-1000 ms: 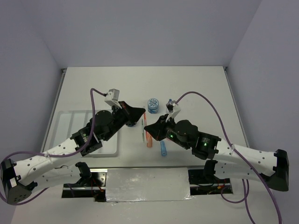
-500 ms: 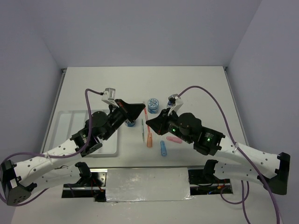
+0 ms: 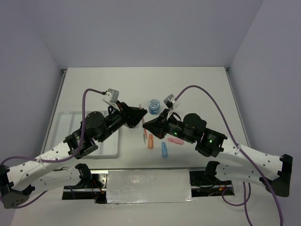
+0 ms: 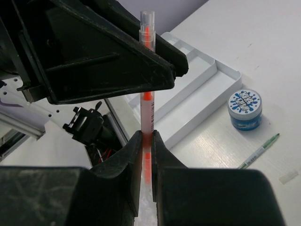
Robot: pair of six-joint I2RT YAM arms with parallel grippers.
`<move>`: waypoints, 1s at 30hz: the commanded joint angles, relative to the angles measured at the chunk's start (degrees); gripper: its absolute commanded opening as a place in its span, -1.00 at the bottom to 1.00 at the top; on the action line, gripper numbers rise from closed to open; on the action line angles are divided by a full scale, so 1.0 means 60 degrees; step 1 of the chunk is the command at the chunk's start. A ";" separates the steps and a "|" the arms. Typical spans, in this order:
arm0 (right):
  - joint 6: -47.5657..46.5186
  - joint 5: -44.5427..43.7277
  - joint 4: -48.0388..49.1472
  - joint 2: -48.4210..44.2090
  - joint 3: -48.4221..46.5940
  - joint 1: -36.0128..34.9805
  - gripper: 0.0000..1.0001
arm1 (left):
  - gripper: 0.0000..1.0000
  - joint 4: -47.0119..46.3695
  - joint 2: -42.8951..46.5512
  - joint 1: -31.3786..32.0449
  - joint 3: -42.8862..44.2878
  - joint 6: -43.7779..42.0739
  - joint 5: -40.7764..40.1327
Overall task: Sort the stationery into containers
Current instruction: Close the pen cap on the pen.
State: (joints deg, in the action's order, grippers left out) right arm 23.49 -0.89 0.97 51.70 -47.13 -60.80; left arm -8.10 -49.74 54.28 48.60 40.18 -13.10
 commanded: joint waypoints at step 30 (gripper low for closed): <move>-0.0575 0.1803 0.1434 -0.0033 -0.0274 -0.0092 -0.33 | -1.00 -0.0877 0.0496 0.0064 0.0001 -0.0984 0.2769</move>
State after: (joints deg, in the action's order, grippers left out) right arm 20.91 6.87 5.04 51.57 -47.18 -60.88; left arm -8.21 -48.10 54.43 48.62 35.92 -0.38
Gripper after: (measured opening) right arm 0.353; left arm 0.232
